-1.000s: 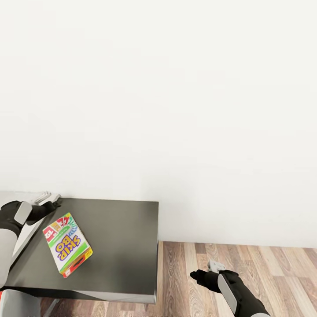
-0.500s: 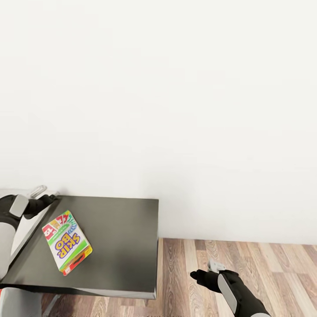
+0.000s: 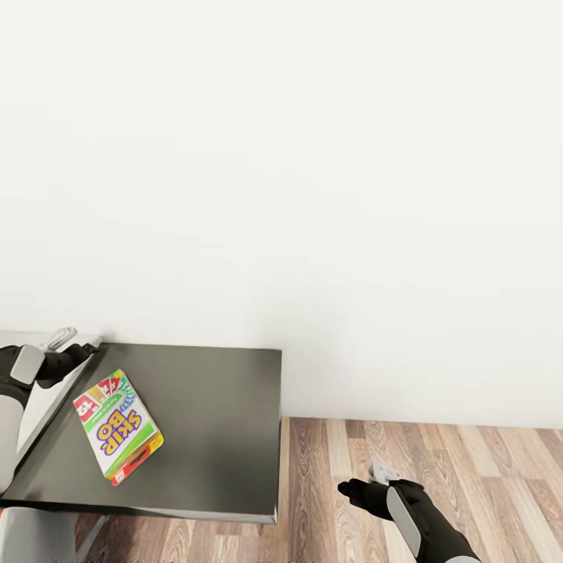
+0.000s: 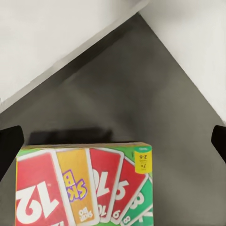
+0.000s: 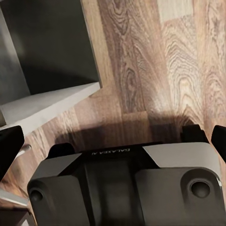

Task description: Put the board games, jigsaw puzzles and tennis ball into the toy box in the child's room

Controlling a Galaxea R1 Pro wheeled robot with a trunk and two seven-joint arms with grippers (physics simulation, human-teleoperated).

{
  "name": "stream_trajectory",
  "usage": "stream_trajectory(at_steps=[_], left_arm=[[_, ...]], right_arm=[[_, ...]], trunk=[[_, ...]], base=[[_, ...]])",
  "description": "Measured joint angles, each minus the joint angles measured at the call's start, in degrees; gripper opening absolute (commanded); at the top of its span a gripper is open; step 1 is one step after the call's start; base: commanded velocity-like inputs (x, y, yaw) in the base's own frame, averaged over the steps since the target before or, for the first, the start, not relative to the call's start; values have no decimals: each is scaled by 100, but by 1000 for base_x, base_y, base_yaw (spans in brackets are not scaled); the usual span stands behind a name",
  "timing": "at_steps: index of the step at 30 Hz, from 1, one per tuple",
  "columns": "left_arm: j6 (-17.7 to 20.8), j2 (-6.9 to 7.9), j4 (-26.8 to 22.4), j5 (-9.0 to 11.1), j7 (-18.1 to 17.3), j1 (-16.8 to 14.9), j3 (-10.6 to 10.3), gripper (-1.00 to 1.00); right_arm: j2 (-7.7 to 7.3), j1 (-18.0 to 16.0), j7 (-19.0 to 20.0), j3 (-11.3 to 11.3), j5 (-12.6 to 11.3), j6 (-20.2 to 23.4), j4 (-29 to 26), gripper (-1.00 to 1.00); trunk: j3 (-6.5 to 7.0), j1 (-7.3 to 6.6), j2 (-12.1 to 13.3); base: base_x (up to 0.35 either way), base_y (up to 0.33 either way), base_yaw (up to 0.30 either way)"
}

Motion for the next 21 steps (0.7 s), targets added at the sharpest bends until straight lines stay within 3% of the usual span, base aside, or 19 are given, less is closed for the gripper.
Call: stream_trajectory(at_steps=[21], left_arm=[[4, 67, -236, 4, 335, 1, 22, 100]], right_arm=[[-2, 34, 0, 8, 88, -51, -8, 100]], trunk=[[-55, 0, -1]], base=[[0, 0, 0]])
